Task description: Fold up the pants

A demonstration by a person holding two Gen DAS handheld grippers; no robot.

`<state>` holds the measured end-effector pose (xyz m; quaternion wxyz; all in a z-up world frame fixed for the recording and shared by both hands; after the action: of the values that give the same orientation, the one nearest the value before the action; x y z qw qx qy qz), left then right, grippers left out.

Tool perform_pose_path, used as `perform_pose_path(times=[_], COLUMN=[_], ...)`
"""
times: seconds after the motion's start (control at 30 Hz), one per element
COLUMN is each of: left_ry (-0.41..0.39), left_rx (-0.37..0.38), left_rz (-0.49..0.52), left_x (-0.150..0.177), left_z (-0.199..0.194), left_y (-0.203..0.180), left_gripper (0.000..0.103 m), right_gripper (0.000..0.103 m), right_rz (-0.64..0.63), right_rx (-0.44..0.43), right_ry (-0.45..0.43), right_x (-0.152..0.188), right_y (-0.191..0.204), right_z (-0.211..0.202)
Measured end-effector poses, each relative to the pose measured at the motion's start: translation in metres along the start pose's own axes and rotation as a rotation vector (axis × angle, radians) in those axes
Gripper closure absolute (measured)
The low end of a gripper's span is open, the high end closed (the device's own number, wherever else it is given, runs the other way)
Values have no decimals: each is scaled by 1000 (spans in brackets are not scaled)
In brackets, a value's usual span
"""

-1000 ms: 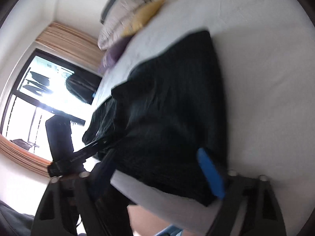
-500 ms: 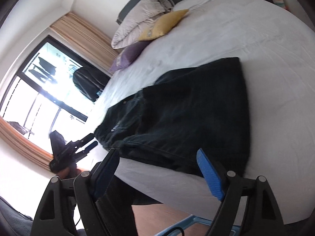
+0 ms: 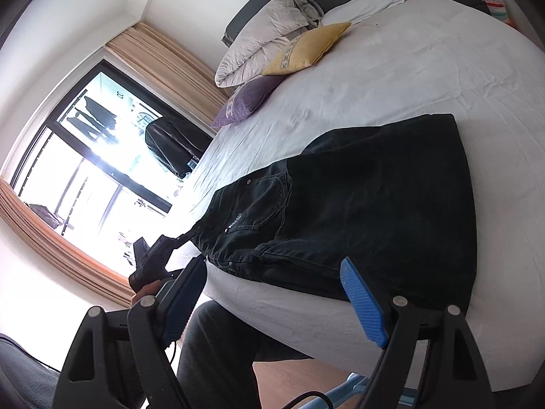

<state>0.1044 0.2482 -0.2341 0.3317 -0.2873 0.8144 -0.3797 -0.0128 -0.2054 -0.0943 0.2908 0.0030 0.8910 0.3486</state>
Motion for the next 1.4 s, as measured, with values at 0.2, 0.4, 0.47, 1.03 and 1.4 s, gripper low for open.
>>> perform_pose_path(times=[0.2,0.4,0.47,1.03,1.4], left_ry=[-8,-12,-6,-53,-55], left_rx=[54,119,109,110,89], left_rz=[-44,-95,-114,-134,-72], left_x=[-7,-9,-10,-10,-6], left_z=[10,17,23,23,12], left_y=[5,9,13,6,-19], left_gripper=[26,38,58,89,90], right_gripper=[20,20,20,20,20], right_rz=[36,41,45,52,77], right_rx=[-17,-14,-15,28,-64], right_ry=[-9,-9,-11,19,84], right_x=[1,3,3,-26,-92], right_y=[-4,-5,-4,-6,3], right_z=[3,4,4,42,122])
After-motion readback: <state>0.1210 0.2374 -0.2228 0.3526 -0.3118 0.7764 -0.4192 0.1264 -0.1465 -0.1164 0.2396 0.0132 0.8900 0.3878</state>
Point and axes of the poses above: each gripper's, at about its wrist camera, not at the fingertips, and z roughly the way its jaws point, y to its left, x to its underside, the point moved 1 cm from there along z, roughly the way its jaws point, and after that the axes turned 6 degrees about x, right-handed, at the moved point
